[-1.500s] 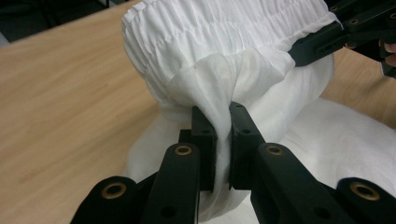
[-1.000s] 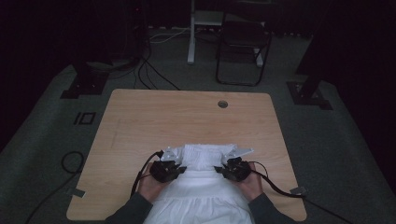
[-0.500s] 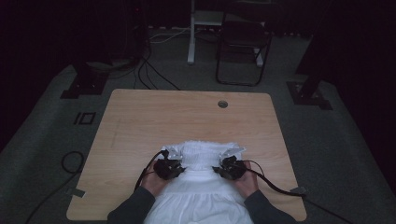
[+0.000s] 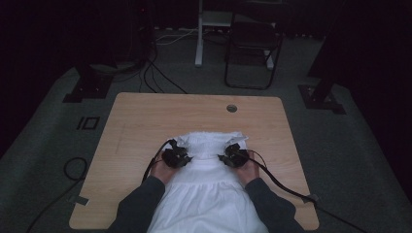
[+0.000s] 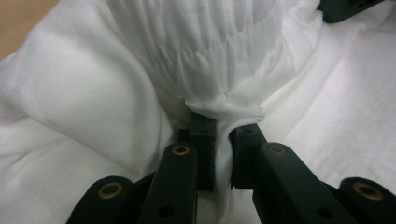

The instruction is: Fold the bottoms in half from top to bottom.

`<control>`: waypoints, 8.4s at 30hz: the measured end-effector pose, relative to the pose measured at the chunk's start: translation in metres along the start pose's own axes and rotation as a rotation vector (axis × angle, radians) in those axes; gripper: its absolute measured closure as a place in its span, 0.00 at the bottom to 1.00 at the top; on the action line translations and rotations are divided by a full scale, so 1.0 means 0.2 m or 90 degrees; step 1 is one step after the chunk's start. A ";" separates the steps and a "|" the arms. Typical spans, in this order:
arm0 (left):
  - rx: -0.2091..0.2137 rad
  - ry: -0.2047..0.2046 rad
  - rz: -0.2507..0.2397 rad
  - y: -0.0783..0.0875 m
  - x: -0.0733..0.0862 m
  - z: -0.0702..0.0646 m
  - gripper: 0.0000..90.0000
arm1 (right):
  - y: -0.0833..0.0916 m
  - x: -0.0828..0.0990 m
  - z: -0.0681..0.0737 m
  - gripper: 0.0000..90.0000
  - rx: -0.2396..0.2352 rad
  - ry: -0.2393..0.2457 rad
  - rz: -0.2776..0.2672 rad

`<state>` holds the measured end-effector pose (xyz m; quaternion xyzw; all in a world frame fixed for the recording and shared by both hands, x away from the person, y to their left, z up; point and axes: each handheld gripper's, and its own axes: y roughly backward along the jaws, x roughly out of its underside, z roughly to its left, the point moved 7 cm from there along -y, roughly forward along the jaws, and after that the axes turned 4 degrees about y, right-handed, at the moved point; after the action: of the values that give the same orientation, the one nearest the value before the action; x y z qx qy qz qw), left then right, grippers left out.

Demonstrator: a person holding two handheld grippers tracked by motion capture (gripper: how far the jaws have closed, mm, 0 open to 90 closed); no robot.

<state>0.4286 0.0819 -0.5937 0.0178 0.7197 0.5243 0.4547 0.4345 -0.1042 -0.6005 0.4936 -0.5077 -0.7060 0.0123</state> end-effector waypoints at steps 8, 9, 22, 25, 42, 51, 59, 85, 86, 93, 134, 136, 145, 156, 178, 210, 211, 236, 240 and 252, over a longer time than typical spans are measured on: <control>-0.016 0.009 -0.013 -0.10 -0.13 0.14 0.92 | -0.09 -0.11 -0.14 0.91 0.018 -0.019 -0.006; -0.022 0.005 -0.011 -0.11 -0.15 0.16 0.92 | -0.11 -0.13 -0.16 0.91 0.020 -0.021 -0.004; -0.082 0.047 -0.010 -0.21 -0.30 0.27 0.92 | -0.22 -0.26 -0.34 0.91 0.049 -0.082 -0.001; -0.068 0.063 -0.016 -0.20 -0.30 0.27 0.92 | -0.21 -0.26 -0.33 0.91 0.050 -0.078 -0.002; 0.044 0.040 -0.196 0.41 -0.28 -0.11 0.93 | 0.44 -0.30 -0.12 0.92 -0.014 0.008 -0.158; 0.069 0.026 -0.053 0.27 0.12 -0.28 0.93 | 0.36 0.08 0.13 0.92 -0.085 0.027 -0.071; 0.049 0.011 -0.010 0.14 0.20 -0.22 0.92 | 0.21 0.20 0.19 0.91 -0.099 0.007 -0.014; -0.076 0.034 -0.019 -0.14 -0.21 0.26 0.92 | -0.18 -0.21 -0.21 0.91 0.015 -0.061 -0.017; -0.075 0.039 -0.021 -0.14 -0.21 0.27 0.92 | -0.19 -0.22 -0.22 0.91 0.022 -0.065 -0.014; -0.044 0.081 -0.042 -0.11 -0.21 0.27 0.92 | -0.17 -0.22 -0.22 0.92 0.011 -0.078 -0.031; 0.091 0.068 -0.128 0.39 0.12 -0.16 0.65 | 0.40 0.16 0.12 0.53 -0.098 0.002 -0.103; 0.070 0.077 -0.138 0.41 0.09 -0.11 0.74 | 0.47 0.13 0.08 0.62 -0.096 -0.019 -0.140; 0.022 0.085 -0.053 0.11 0.04 -0.04 1.00 | 0.23 0.10 -0.09 0.97 -0.023 -0.079 -0.061; 0.063 0.061 -0.058 0.11 0.11 -0.15 0.95 | 0.17 0.11 -0.01 0.92 -0.108 -0.039 -0.085; 0.100 -0.019 -0.053 0.16 0.21 -0.35 0.78 | 0.26 0.29 0.30 0.83 -0.172 0.107 -0.044; 0.004 0.063 -0.093 0.00 0.04 0.01 0.64 | 0.00 0.05 -0.10 0.48 0.011 -0.020 -0.074; 0.012 0.060 -0.093 0.02 0.07 -0.02 0.64 | 0.01 0.07 -0.08 0.48 0.011 -0.018 -0.077; -0.065 0.147 -0.146 0.30 -0.07 0.30 0.42 | 0.12 0.22 0.12 0.48 0.009 0.006 -0.102; -0.102 0.167 -0.112 0.19 -0.08 0.43 0.33 | 0.12 0.22 0.12 0.48 0.007 0.003 -0.103; -0.116 0.199 -0.063 0.04 0.07 0.58 0.26 | 0.12 0.22 0.12 0.48 0.007 0.001 -0.104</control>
<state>0.4953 0.1767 -0.6007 -0.1411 0.7311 0.5607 0.3622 0.3829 -0.1218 -0.6128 0.5339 -0.4697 -0.7015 -0.0477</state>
